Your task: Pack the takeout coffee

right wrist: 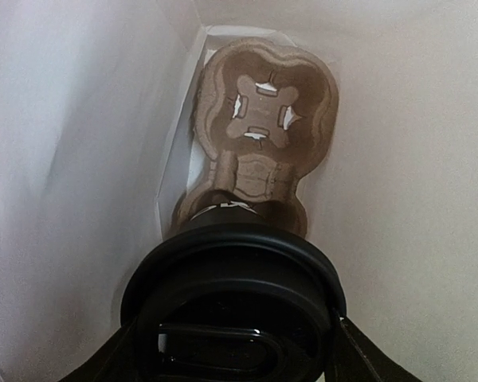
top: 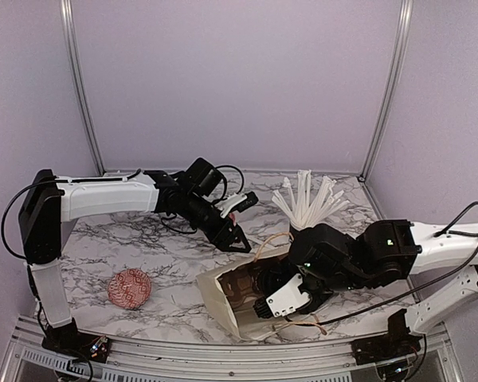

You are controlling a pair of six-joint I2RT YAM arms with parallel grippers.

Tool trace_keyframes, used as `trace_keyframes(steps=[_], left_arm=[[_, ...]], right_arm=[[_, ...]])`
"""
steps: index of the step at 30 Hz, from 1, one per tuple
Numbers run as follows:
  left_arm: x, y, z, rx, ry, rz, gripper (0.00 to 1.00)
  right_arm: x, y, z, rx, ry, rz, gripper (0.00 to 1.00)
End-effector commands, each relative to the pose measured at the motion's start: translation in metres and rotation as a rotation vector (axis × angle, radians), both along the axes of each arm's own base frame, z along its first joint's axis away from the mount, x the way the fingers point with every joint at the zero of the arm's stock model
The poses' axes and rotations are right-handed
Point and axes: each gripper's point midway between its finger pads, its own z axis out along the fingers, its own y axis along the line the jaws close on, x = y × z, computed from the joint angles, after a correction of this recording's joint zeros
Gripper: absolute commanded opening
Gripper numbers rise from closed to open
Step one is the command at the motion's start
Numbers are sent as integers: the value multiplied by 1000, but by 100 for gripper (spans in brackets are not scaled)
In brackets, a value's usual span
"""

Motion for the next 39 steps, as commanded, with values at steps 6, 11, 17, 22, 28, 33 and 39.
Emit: trace_keyframes(steps=[6,11,17,22,28,33,39], left_arm=[[-19,-8,-5,-42,61,-85,64],[-21,-11,-9,-43,78,-98,64],[-24,-11,-8,-48,81,-107,63],[-26,-11,-10,-46,86,-113,63],[-27,-11,-13,-43,91,-120,63],[-26,-10,-16,-39,86,-122,63],[-24,-10,-21,-28,84,-122,63]], right_arm=[[24,8,7,56,-81,-59,39],[31,5,-3,32,-84,-81,39],[35,7,-10,20,-85,-90,40],[42,9,-15,9,-89,-98,39],[43,13,-9,26,-83,-94,38],[40,14,1,46,-86,-67,37],[37,13,4,52,-82,-44,37]])
